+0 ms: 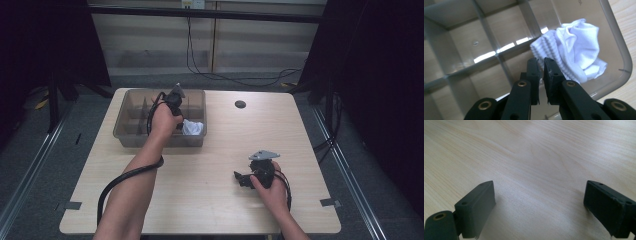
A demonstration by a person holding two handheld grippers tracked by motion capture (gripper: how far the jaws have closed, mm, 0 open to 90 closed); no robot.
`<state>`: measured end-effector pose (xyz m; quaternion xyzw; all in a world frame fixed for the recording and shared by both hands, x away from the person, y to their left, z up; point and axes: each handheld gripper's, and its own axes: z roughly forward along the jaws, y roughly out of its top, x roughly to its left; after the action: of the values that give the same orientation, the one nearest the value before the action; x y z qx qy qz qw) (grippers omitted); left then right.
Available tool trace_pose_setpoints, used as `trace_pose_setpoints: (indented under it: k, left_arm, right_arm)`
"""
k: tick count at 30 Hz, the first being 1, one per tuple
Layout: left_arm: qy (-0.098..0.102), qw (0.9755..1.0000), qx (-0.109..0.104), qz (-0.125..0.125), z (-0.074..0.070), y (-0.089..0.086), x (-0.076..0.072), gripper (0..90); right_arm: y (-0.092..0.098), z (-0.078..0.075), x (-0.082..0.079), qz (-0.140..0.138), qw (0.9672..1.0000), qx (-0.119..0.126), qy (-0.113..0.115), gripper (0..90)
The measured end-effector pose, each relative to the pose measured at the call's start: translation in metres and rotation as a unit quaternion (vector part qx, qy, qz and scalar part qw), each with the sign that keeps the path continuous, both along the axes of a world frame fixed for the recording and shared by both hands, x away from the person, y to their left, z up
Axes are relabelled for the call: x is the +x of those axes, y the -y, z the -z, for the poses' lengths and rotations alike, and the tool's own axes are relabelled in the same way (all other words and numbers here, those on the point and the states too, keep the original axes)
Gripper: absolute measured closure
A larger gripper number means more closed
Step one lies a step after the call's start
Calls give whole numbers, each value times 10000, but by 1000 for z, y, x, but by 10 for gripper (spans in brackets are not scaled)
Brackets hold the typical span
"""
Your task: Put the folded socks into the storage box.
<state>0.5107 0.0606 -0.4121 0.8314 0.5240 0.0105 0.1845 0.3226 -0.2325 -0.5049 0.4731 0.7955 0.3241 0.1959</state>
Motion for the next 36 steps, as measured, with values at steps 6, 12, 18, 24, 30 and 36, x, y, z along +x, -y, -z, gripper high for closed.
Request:
trace_pose_setpoints:
  k: [6,12,18,24,30,36]
  left_arm:
    - [40,9998,-104,134,-1,10,-1,828]
    - [24,9996,-95,253,2,26,0,825]
    - [18,9995,-59,325,10,36,0,836]
    - [-11,9994,-43,352,20,41,0,857]
    - [1,9993,-26,363,18,40,0,851]
    - [114,9995,-89,291,2,31,-3,750]
  right_arm:
    - [0,0,0,-19,10000,-8,22,97]
    - [0,0,1,-27,10000,-8,16,98]
    - [0,0,1,-29,10000,-8,18,98]
    - [0,0,1,-29,10000,-11,14,97]
    - [0,0,1,-23,10000,-7,10,98]
    - [0,0,1,-28,10000,-9,13,98]
